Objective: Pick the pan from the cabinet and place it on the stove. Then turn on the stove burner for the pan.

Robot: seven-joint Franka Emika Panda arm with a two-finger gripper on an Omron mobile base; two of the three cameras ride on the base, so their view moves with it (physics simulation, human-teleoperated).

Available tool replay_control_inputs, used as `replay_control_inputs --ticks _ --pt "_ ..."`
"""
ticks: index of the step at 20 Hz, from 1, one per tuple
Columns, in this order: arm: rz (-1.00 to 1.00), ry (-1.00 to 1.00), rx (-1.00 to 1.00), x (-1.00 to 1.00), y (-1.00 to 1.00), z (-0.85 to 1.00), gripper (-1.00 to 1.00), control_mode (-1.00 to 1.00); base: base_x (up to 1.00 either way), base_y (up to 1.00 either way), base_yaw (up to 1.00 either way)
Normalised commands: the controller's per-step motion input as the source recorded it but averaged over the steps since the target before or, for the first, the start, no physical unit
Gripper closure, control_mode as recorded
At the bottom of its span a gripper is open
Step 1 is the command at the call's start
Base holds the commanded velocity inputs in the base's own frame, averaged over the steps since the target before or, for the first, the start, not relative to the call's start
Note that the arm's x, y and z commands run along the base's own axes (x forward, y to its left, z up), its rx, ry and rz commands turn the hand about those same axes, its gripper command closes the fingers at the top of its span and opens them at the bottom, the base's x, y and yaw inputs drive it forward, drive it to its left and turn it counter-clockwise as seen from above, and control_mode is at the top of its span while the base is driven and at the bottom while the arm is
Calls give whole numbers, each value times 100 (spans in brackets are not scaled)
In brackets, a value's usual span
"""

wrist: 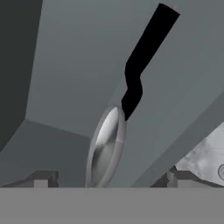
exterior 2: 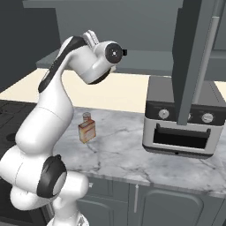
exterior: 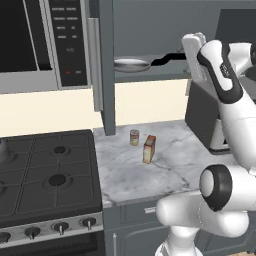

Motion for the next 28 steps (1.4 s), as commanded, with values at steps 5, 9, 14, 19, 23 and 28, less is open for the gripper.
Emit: replay_control_inputs --ticks 5,9,14,19,23,28 --pt "-14 5 0 46 -12 0 -100 -100 0 0 0" --pt "-14 7 0 47 -7 0 -100 -100 0 0 0" --pt "-13 9 0 45 -3 0 -100 -100 0 0 0" --pt "-12 9 -1 45 0 -5 -100 -100 0 0 0" --pt "-11 9 -1 46 0 -13 -100 -100 0 0 0" --pt "-10 7 -1 44 0 -20 -100 -100 0 0 0"
